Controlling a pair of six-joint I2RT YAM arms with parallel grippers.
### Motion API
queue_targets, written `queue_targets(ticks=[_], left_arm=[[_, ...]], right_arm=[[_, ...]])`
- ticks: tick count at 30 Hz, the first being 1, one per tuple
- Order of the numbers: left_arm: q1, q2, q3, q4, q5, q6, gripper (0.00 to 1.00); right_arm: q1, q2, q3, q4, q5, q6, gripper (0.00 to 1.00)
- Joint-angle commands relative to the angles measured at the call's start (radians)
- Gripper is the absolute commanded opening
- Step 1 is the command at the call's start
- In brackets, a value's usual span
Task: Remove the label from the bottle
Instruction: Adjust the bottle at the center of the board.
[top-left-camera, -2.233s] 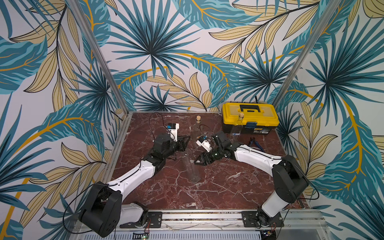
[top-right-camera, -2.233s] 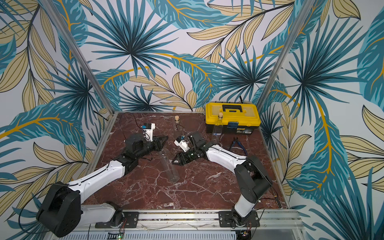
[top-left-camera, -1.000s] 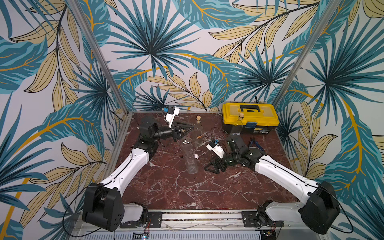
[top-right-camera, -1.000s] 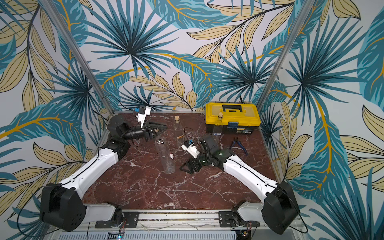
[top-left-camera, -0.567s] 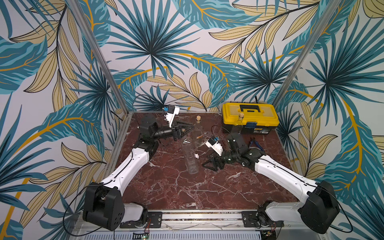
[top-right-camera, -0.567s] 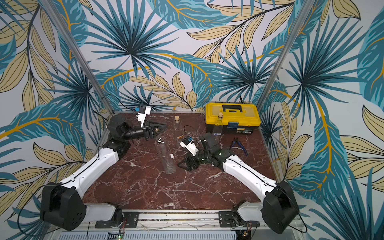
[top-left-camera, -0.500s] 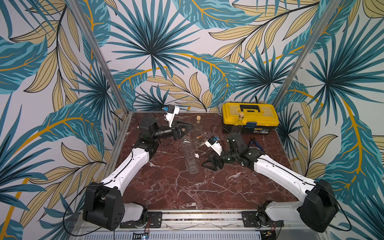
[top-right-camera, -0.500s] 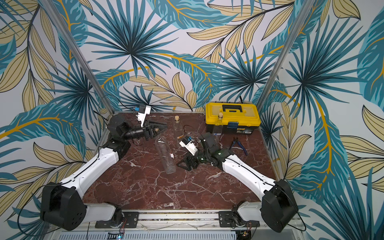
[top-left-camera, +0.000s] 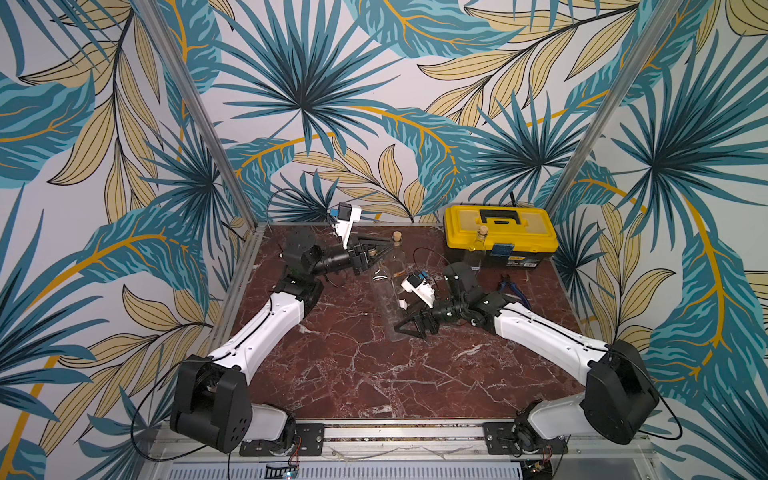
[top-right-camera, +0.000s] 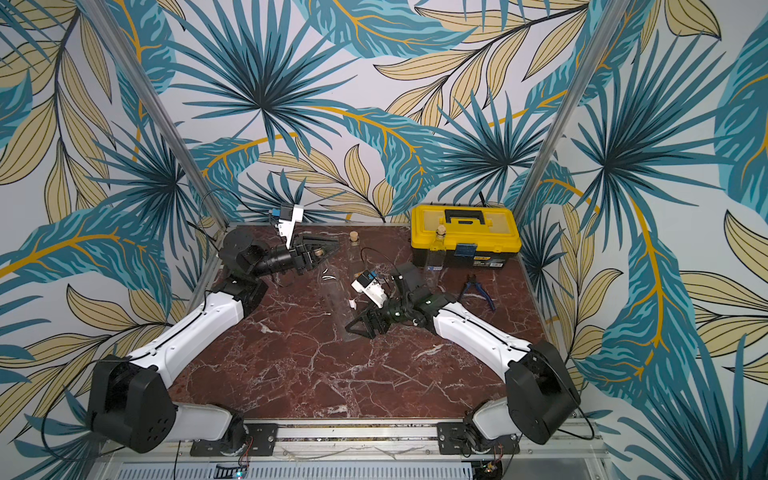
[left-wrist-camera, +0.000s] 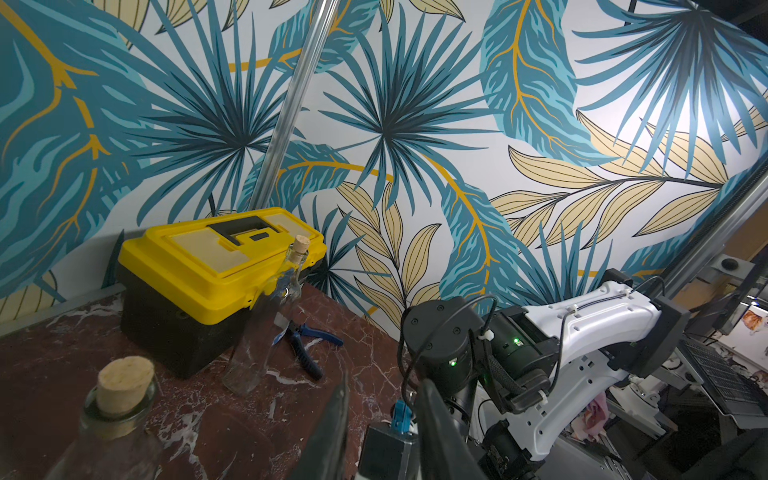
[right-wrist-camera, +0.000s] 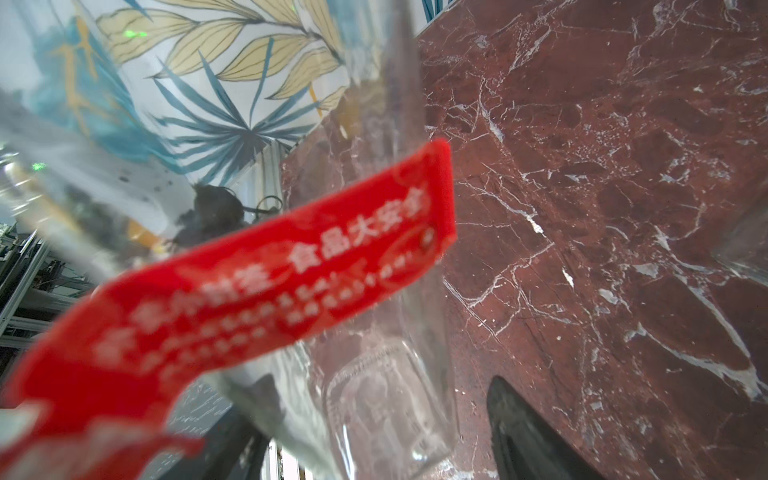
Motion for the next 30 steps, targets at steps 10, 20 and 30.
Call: queue_targets(ticks=[10, 20, 30], left_arm=[[-0.011, -0.014, 0.04, 0.18, -0.02, -0.143, 0.0], [-0.011, 0.016, 0.055, 0.239, -0.033, -0.199, 0.0], [-0.008, 0.027, 0.028, 0.24, -0.088, -0.217, 0.03]], right_arm=[[-0.002, 0.037, -0.024, 0.259, -0.161, 0.146, 0.8], [-0.002, 0.038, -0.033, 0.317, -0.166, 0.194, 0.56], [-0.002, 0.007, -0.034, 0.27, -0.049, 0.169, 0.22]])
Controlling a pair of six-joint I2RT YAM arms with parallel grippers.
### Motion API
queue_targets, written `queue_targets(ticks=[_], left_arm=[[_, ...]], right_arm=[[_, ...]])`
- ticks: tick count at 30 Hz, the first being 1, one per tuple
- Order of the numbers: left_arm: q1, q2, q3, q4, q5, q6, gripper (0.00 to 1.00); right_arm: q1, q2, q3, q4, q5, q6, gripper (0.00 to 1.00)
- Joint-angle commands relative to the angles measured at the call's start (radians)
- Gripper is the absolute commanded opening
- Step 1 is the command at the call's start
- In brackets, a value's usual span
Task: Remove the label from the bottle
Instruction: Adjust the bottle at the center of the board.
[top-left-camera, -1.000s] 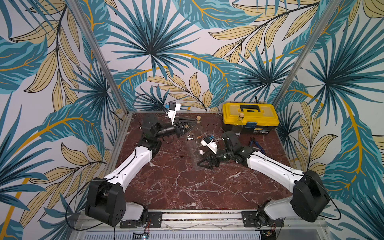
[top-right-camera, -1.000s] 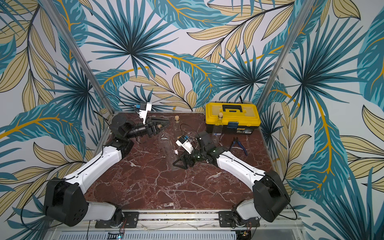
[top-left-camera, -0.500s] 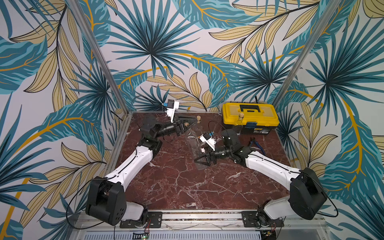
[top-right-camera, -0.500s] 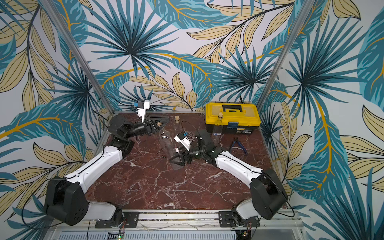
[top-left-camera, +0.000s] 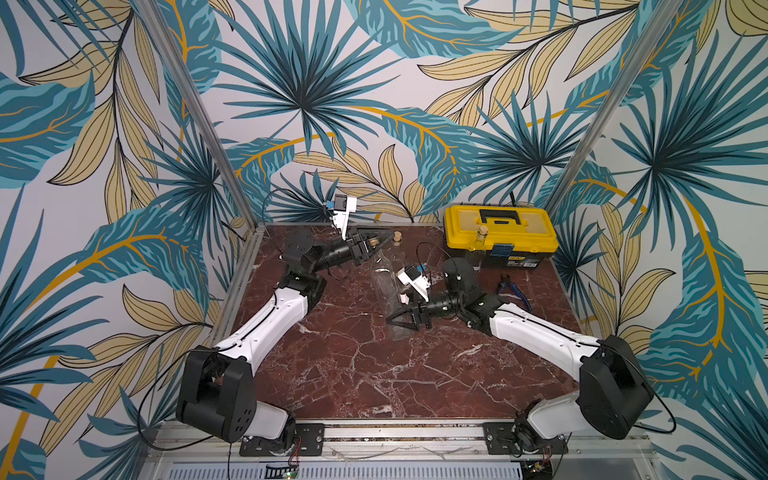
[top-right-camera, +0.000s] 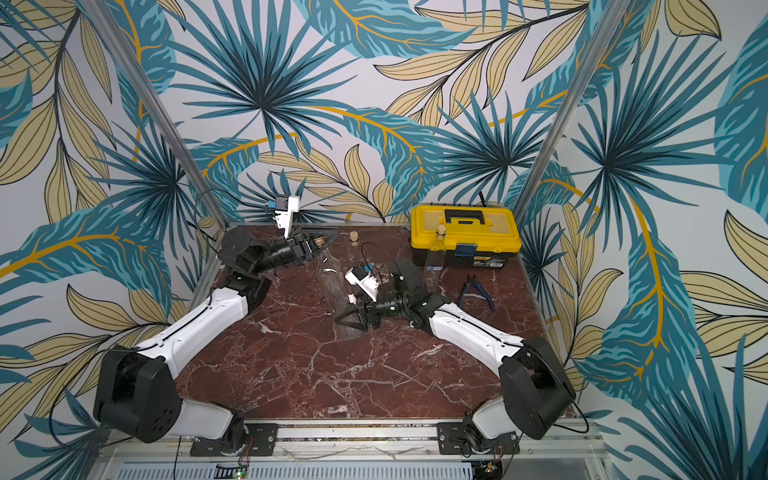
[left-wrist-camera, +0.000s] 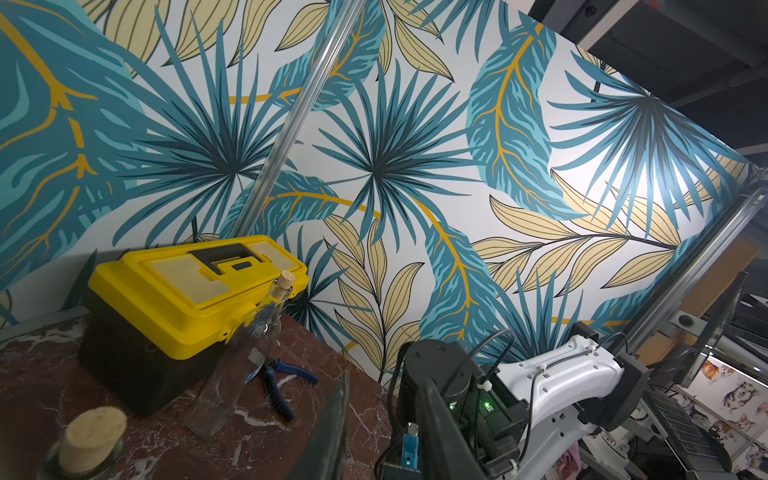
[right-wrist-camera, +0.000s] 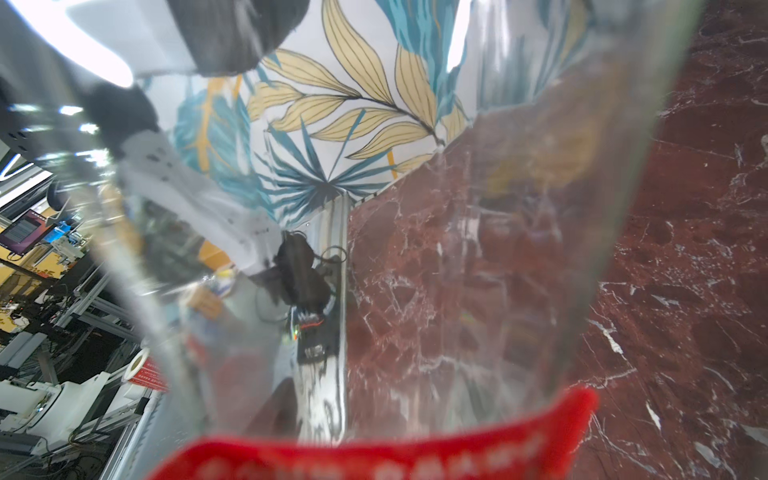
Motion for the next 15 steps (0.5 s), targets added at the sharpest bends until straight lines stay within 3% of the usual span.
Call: queue_targets(ticks=[1, 5, 10, 15], left_arm=[[-0.001, -0.023, -0.012, 0.075, -0.05, -0.012, 0.11], [-0.003, -0.033, -0.065, 0.072, -0.102, 0.006, 0.46], [-0.006, -0.035, -0.103, 0.035, -0.146, 0.019, 0.52], [-0.017, -0.038, -0.123, -0.026, -0.17, 0.049, 0.54]], right_arm=[[-0.015, -0.027, -0.019, -0.056, 0.138, 0.03, 0.21], [-0.014, -0.047, -0.015, -0.106, 0.243, -0.017, 0.11], [-0.011, -0.068, -0.009, -0.146, 0.358, -0.062, 0.0], [-0.005, -0.092, -0.022, -0.144, 0.458, -0.083, 0.0]])
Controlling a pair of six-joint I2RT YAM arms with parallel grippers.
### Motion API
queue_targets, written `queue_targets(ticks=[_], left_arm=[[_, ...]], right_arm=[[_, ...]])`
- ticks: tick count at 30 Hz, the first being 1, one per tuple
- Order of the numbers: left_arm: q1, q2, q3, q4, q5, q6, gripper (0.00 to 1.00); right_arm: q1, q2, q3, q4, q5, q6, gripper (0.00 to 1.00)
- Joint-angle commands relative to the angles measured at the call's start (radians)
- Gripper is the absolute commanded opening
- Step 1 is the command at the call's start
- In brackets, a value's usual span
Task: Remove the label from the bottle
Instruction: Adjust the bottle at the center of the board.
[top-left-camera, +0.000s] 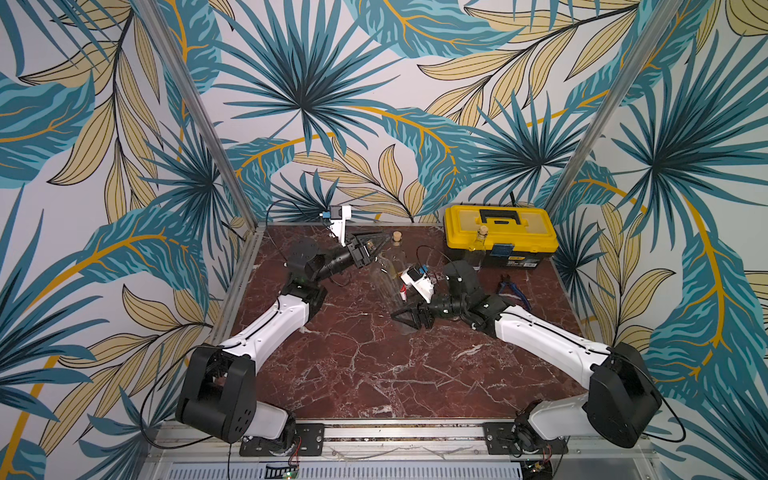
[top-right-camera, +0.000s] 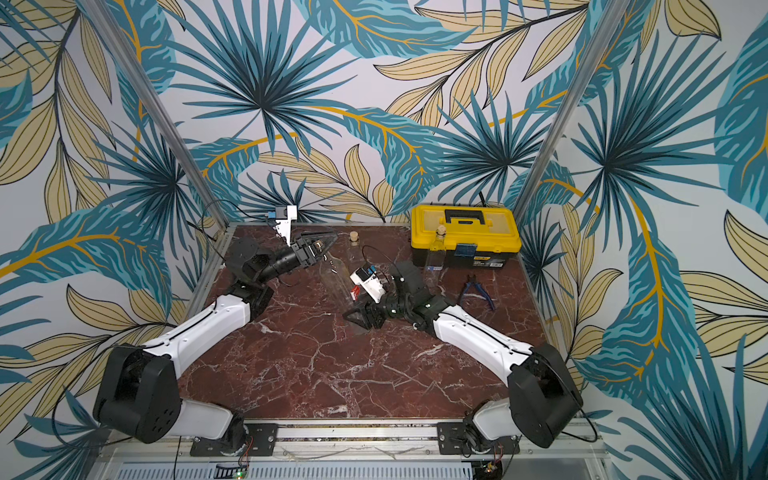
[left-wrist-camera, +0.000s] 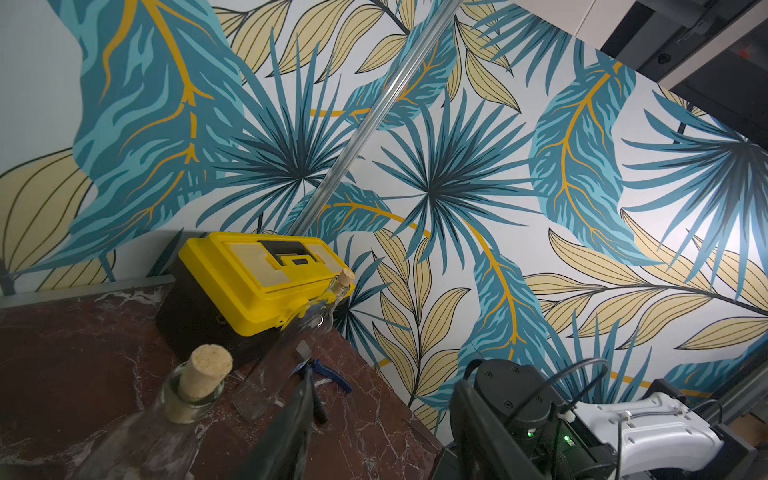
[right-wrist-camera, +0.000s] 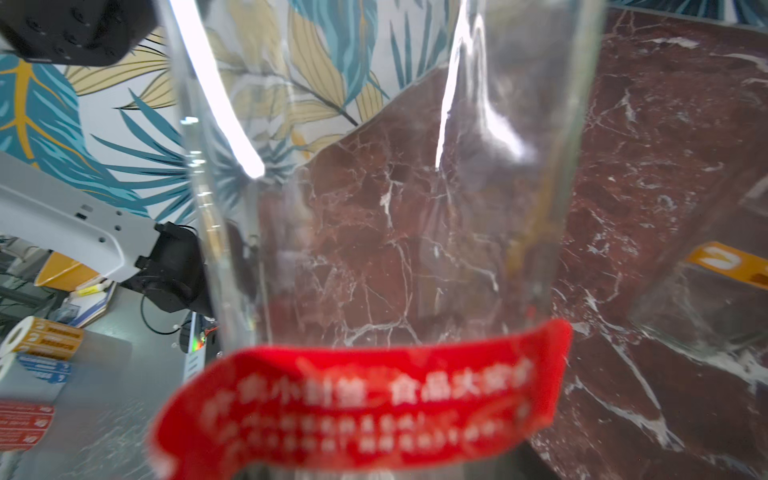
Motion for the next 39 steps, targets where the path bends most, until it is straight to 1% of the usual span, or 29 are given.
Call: queue_targets(ticks=[1, 7, 13, 17, 19, 21, 23, 25, 27, 29, 30, 33, 35, 39], left_arm=[[-0.018, -0.039, -0.018, -0.033, -0.008, 0.04, 0.54], [-0.043, -0.044, -0.041, -0.109, -0.062, 0.078, 0.52], [-0.053, -0.049, -0.076, -0.122, -0.115, 0.078, 0.36], [-0.059, -0.044, -0.084, -0.131, -0.138, 0.068, 0.23], [-0.062, -0.044, -0.088, -0.131, -0.145, 0.068, 0.2], [-0.065, -0.043, -0.091, -0.132, -0.153, 0.069, 0.2], [-0.067, -0.039, -0.089, -0.131, -0.157, 0.07, 0.21], [-0.072, -0.038, -0.088, -0.132, -0.163, 0.073, 0.3], [-0.075, -0.036, -0.087, -0.131, -0.171, 0.074, 0.35], [-0.078, -0.035, -0.085, -0.131, -0.184, 0.075, 0.45], [-0.08, -0.036, -0.085, -0.132, -0.191, 0.078, 0.47], [-0.083, -0.036, -0.085, -0.131, -0.21, 0.075, 0.48], [-0.084, -0.034, -0.083, -0.13, -0.219, 0.069, 0.51], [-0.085, -0.029, -0.082, -0.131, -0.232, 0.068, 0.52]], right_arm=[[-0.011, -0.042, -0.018, 0.014, 0.167, 0.016, 0.0], [0.013, -0.062, -0.039, 0.022, 0.273, -0.01, 0.0], [0.039, -0.077, -0.06, 0.043, 0.375, -0.029, 0.0], [0.046, -0.082, -0.077, 0.069, 0.418, -0.027, 0.0], [0.049, -0.079, -0.078, 0.069, 0.413, -0.029, 0.0], [0.054, -0.077, -0.082, 0.071, 0.402, -0.031, 0.0], [0.059, -0.077, -0.087, 0.072, 0.398, -0.029, 0.0], [0.064, -0.079, -0.091, 0.072, 0.395, -0.032, 0.0], [0.069, -0.08, -0.092, 0.068, 0.399, -0.039, 0.0], [0.074, -0.083, -0.093, 0.069, 0.408, -0.044, 0.0], [0.075, -0.084, -0.095, 0.072, 0.411, -0.046, 0.0], [0.081, -0.084, -0.097, 0.074, 0.415, -0.051, 0.0], [0.084, -0.085, -0.099, 0.075, 0.419, -0.055, 0.0], [0.089, -0.089, -0.102, 0.075, 0.415, -0.066, 0.0]])
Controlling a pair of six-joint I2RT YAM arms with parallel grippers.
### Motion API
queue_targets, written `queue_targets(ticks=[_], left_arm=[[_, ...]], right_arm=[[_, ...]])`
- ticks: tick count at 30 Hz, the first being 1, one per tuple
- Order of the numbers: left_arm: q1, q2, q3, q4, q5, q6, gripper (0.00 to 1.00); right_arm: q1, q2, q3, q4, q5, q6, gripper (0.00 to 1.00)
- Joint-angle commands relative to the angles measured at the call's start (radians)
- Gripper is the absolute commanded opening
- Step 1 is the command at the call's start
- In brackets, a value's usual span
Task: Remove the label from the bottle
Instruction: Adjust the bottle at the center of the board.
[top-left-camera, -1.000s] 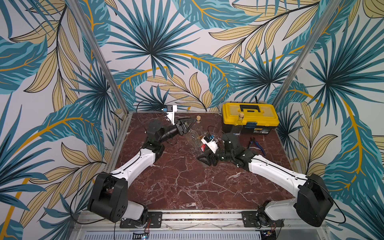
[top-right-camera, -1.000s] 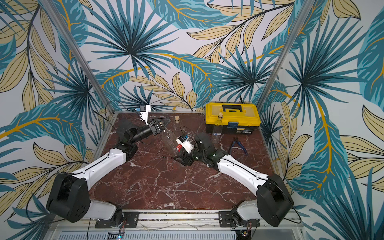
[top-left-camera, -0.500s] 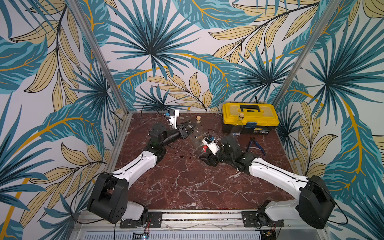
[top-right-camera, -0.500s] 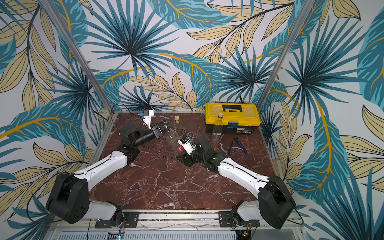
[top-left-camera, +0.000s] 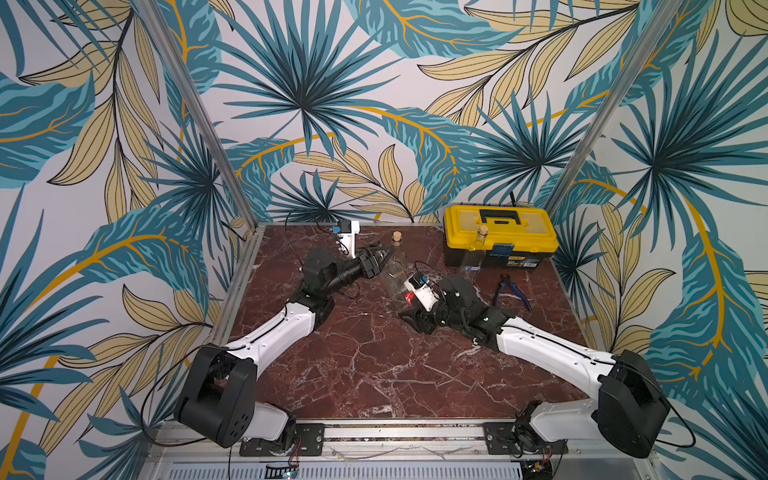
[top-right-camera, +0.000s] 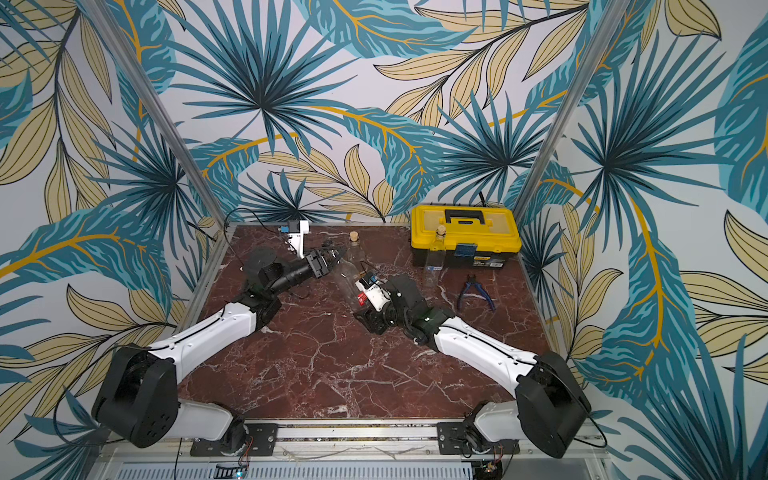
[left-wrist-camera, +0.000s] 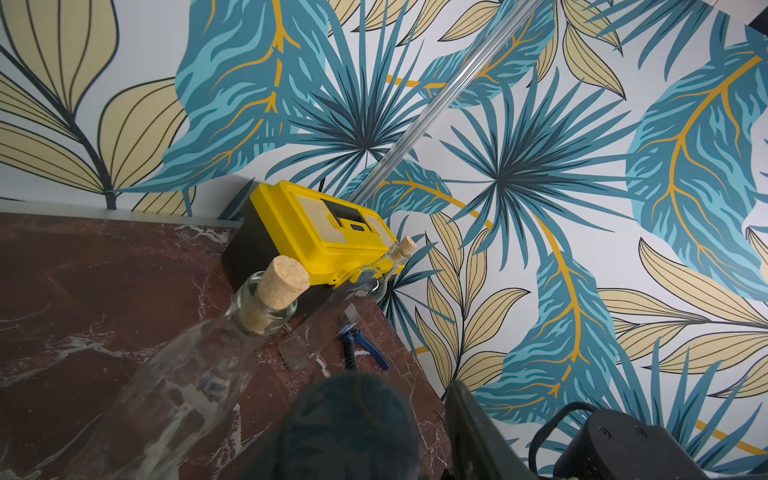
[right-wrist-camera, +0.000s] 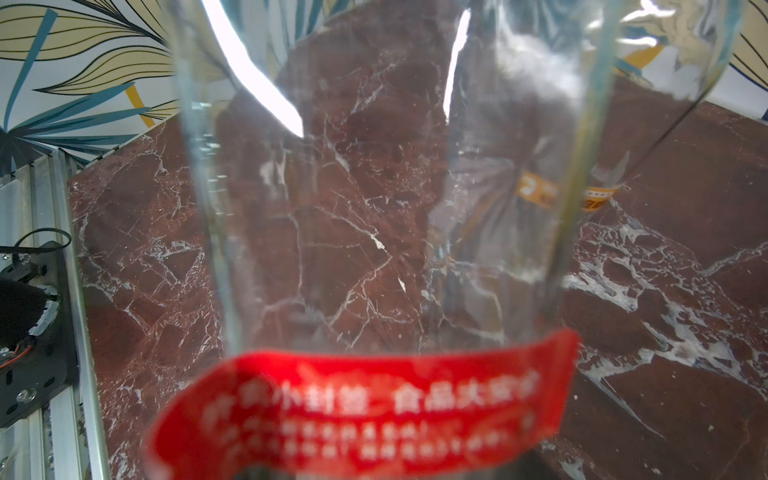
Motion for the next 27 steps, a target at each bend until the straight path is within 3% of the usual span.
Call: queue_targets(ticks=[1, 8, 16, 22, 27], left_arm=[[-0.006, -0.017, -0.007, 0.005, -0.027, 0.004, 0.53], [-0.006, -0.013, -0.017, -0.013, -0.064, -0.005, 0.45], [-0.006, -0.033, -0.036, -0.061, -0.11, -0.003, 0.25], [-0.005, -0.05, -0.055, -0.069, -0.119, 0.001, 0.02], [-0.005, -0.068, -0.069, -0.089, -0.127, 0.024, 0.0]], right_arm=[[0.009, -0.033, -0.012, 0.069, 0.006, -0.013, 0.0], [0.02, -0.036, -0.014, 0.063, 0.015, -0.027, 0.0], [0.035, -0.03, -0.011, 0.058, 0.034, -0.046, 0.0], [0.044, -0.013, -0.005, 0.05, 0.04, -0.055, 0.0], [0.045, 0.001, 0.007, 0.035, 0.01, -0.048, 0.01]])
